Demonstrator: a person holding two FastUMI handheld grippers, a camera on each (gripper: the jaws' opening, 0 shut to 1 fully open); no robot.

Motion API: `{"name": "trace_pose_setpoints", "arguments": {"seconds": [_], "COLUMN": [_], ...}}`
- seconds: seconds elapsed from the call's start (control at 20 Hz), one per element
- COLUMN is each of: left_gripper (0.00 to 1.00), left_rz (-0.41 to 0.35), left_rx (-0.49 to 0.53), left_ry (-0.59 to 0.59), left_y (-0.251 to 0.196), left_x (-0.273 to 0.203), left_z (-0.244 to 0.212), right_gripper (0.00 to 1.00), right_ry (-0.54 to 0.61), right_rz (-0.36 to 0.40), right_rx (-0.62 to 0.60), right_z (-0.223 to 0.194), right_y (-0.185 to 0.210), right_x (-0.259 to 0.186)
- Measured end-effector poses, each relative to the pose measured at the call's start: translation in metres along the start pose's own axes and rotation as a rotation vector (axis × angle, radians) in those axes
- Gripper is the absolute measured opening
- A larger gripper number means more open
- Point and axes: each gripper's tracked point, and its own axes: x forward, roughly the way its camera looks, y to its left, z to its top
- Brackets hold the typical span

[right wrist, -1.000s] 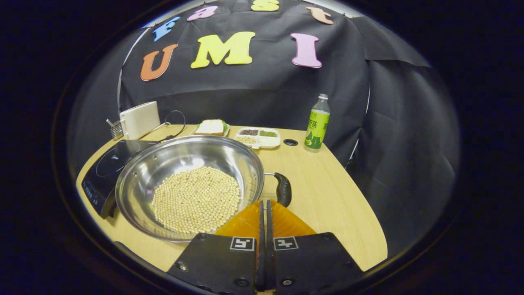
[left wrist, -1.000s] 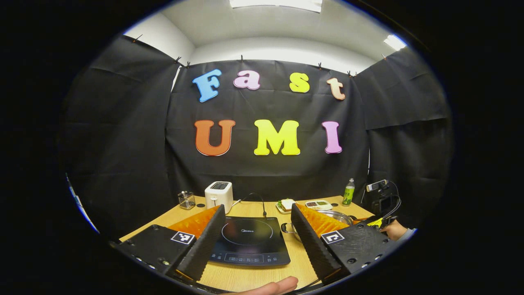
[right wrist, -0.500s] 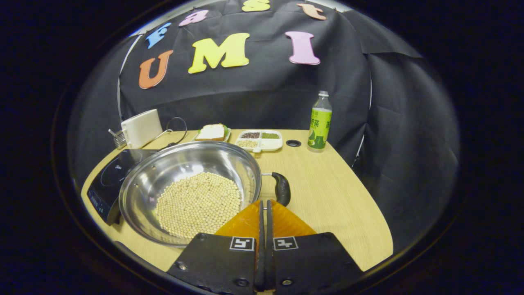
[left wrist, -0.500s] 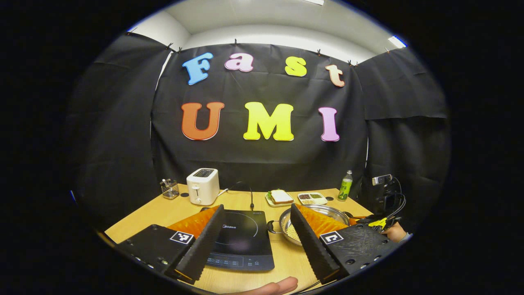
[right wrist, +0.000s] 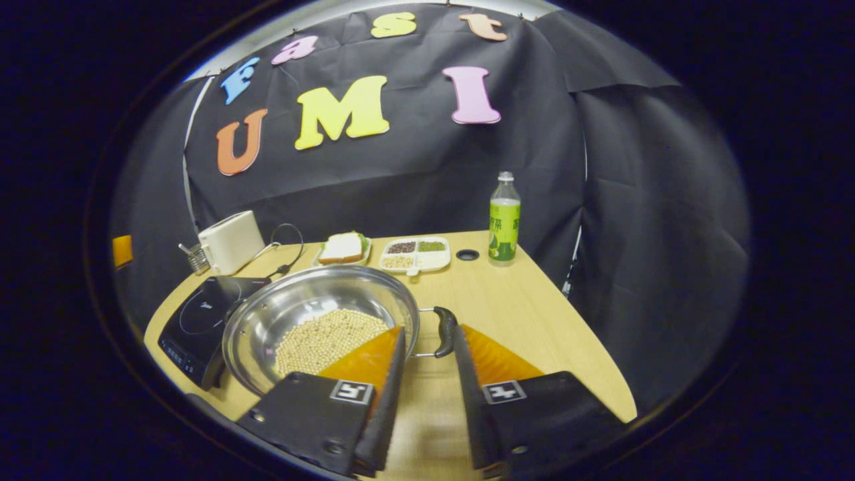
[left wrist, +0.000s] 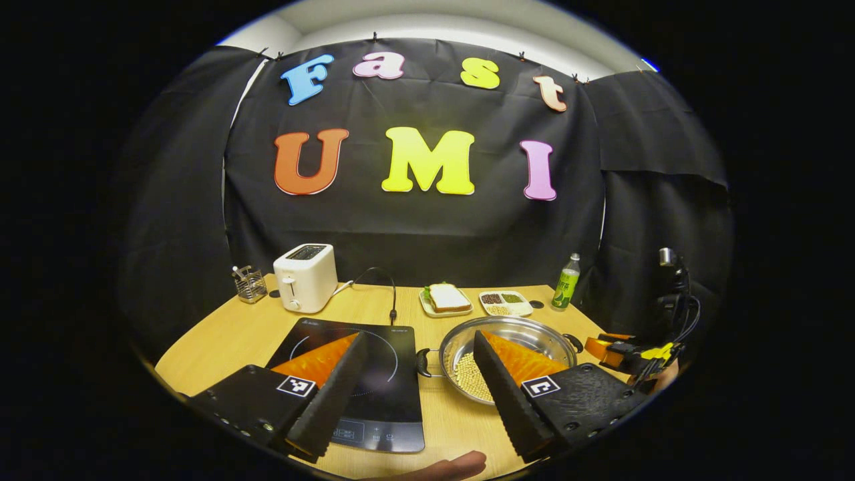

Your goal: First push the handle of the pot to place it horizontally, then grasp the pot with both hands and set it on the induction cooktop.

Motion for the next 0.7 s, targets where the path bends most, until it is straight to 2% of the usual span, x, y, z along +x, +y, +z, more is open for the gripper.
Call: {"name": "trace_pose_setpoints", "arguments": {"seconds": [0.1,0.15,0.2,0.5,0.6,0.7], "left_gripper": [0.95,0.95,0.95,0.95,0.95,0.95], "left_rz": [-0.015,-0.021,-0.022,-0.020,-0.013,-0.010], "left_rx": [-0.003,0.002,0.011,0.049,0.056,0.055], "left_ry": [0.035,0.048,0.065,0.184,0.224,0.257], "left_y": [-0.006,-0.008,-0.010,-0.015,-0.015,-0.014], "left_x": [0.014,0.023,0.030,0.072,0.087,0.099], "left_z": [-0.013,-0.016,-0.021,-0.061,-0.073,-0.085], "right_gripper": [0.89,0.95,0.98,0.97,1.00,0.97], "right_ry": [-0.016,-0.012,0.001,0.056,0.078,0.108], "right_rz": [0.000,-0.009,-0.014,-0.016,-0.008,-0.015], "right_rx": [-0.007,-0.004,0.000,-0.007,-0.003,0.011], "right_z": [0.007,0.013,0.006,0.002,-0.001,-0.008], "right_y": [0.003,0.002,0.002,0.008,0.009,0.006], "right_x": [-0.008,-0.012,-0.010,0.007,0.018,0.032]}}
